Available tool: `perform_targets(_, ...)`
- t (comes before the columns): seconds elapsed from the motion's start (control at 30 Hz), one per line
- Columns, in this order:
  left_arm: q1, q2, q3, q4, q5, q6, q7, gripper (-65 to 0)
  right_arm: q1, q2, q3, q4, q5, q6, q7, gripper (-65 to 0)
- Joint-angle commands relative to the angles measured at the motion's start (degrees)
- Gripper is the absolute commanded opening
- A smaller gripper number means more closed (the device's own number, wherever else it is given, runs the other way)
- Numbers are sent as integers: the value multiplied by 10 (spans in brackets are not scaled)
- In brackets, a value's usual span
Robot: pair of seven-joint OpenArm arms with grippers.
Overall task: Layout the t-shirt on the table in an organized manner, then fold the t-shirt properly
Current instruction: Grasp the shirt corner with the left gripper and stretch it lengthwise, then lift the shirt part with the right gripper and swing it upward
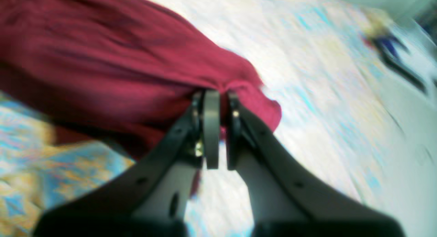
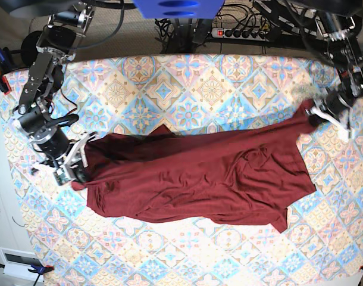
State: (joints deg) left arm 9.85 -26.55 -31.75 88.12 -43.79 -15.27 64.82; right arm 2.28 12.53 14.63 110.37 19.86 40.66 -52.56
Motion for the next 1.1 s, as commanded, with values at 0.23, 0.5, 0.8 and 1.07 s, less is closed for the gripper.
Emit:
perform_targets(0.23,-110,-29,-56,-88,59,-2,-20,-650,78,-13,-41,-108,-8,-7,11,-643)
perform_targets(0.5,-116,-33,-51,-111,78,-2,-89,-650,180,-62,-43,-299,-21,-7,50,-568)
perform_targets(0.8,-116,-31,-51,-111,78,-2,-89,-650,87,-21,-36,-134,-23,-7,-15,-374)
perform_targets(1.07,-116,-31,-15,-110,76,-2,-90,-650,-33,-23,-164,-38,-23,-7,-13,-374)
